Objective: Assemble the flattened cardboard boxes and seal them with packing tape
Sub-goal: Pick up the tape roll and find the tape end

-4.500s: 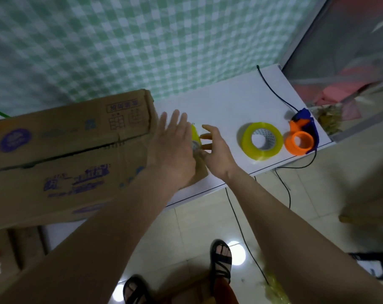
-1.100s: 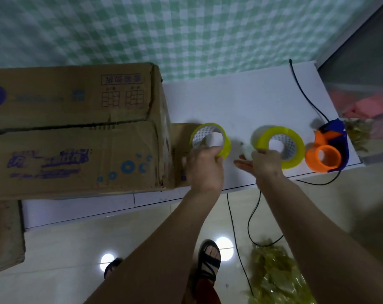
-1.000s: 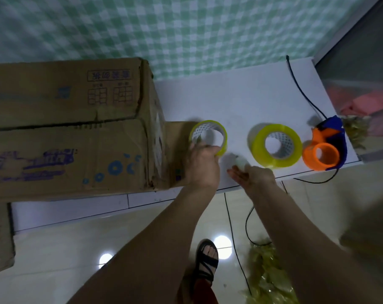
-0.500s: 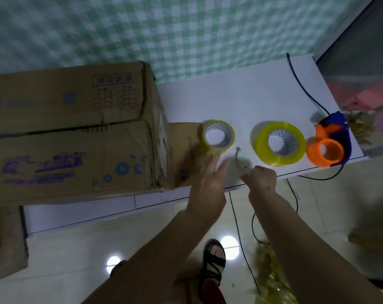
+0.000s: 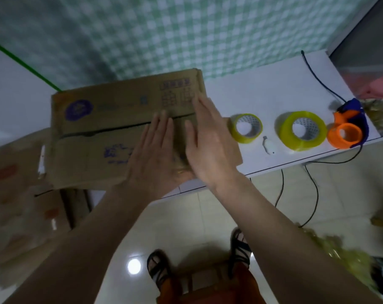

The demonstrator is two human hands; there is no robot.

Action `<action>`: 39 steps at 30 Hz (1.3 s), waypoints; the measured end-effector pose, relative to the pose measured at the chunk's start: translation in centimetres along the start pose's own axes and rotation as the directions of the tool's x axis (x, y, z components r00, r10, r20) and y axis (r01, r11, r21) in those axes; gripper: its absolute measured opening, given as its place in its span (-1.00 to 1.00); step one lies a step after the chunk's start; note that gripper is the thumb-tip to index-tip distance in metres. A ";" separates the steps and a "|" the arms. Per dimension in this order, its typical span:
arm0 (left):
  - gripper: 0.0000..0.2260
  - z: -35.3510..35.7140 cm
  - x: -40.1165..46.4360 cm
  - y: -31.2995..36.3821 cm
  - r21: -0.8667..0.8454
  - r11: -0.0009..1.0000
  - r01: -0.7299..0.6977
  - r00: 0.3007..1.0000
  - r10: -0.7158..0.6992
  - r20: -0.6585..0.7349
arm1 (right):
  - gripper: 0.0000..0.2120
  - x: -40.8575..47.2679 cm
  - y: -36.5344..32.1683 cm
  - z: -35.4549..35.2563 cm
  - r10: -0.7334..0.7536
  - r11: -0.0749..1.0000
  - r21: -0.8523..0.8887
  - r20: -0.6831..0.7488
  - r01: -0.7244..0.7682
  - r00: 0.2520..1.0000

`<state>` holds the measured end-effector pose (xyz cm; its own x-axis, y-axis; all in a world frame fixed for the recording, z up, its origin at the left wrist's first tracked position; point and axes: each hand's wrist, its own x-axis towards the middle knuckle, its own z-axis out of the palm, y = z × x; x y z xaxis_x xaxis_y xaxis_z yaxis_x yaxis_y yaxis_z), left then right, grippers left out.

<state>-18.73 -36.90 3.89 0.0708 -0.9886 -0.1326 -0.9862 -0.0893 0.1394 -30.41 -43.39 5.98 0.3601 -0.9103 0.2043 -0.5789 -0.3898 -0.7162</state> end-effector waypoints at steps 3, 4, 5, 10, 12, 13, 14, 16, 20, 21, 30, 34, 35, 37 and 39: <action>0.18 0.6 0.7 -0.6 -0.015 1.000 0.006 0.999 -0.005 0.040 | -0.53 1.7 0.6 1.3 0.193 0.976 -0.140 0.204 -0.167 0.960; 0.16 0.6 0.8 -0.6 -0.024 1.000 0.019 0.999 -0.018 0.035 | -0.57 2.0 0.9 1.5 0.239 0.970 -0.093 0.224 -0.223 0.945; 0.13 0.7 0.9 -0.6 -0.025 0.999 0.027 0.999 -0.026 0.045 | -0.62 2.2 1.3 1.6 0.280 0.959 -0.013 0.218 -0.284 0.935; 0.06 0.7 1.4 -0.1 0.019 0.999 0.030 0.994 -0.032 0.101 | -0.73 2.7 3.5 2.1 0.396 0.914 -0.014 0.234 -0.404 0.888; 0.04 0.7 1.8 0.3 0.031 0.999 0.040 0.991 -0.043 0.124 | -0.67 3.0 3.9 2.0 0.423 0.906 -0.097 0.251 -0.412 0.871; 0.04 0.7 2.0 0.4 0.033 0.998 0.044 0.990 -0.048 0.135 | -0.61 3.1 3.9 1.9 0.460 0.888 -0.154 0.262 -0.433 0.848; 0.04 0.5 2.1 0.5 0.031 0.999 0.044 0.989 -0.048 0.142 | -0.54 3.2 3.9 1.9 0.495 0.864 -0.241 0.249 -0.442 0.832; 0.05 0.3 2.2 0.4 0.013 1.000 0.027 0.990 -0.028 0.142 | -0.48 3.0 3.4 1.8 0.470 0.804 -0.476 0.141 -0.356 0.871; 0.01 -0.1 1.1 -1.3 0.034 0.999 -0.006 0.989 0.001 0.146 | -0.46 -0.1 1.3 3.8 0.024 0.870 -0.488 0.187 0.072 0.982; 0.01 -0.1 0.6 -2.2 0.053 0.999 0.012 0.986 -0.020 0.164 | -0.40 -0.8 1.2 4.6 0.002 0.848 -0.514 0.249 0.130 0.968; 0.37 -1.8 -6.2 -14.4 0.124 0.937 0.326 0.930 -0.342 0.134 | -0.08 -0.3 0.4 4.9 0.123 0.711 -0.685 0.339 0.155 0.933; 0.35 -2.0 -8.1 -15.2 -0.112 0.862 0.494 0.866 -0.475 0.159 | -0.06 -0.5 0.0 4.7 0.166 0.677 -0.721 0.348 0.150 0.923; 0.34 -1.9 -8.2 -14.9 -0.207 0.831 0.516 0.856 -0.489 0.168 | -0.08 -0.4 -0.3 4.7 0.188 0.666 -0.736 0.320 0.119 0.929; 0.33 -1.9 -8.6 -13.3 -0.347 0.788 0.509 0.859 -0.488 0.155 | -0.16 -0.4 -1.2 5.2 0.287 0.670 -0.742 0.274 0.012 0.918; 0.32 -1.4 -9.6 -11.1 -0.383 0.776 0.501 0.861 -0.492 0.129 | -0.25 -1.0 -3.0 6.4 0.353 0.704 -0.710 0.311 -0.031 0.882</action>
<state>-8.22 -26.63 5.00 0.5271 -0.7913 -0.3098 -0.6722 -0.6112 0.4177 -24.35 -40.45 3.67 0.3409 -0.8974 -0.2801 -0.9379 -0.3449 -0.0367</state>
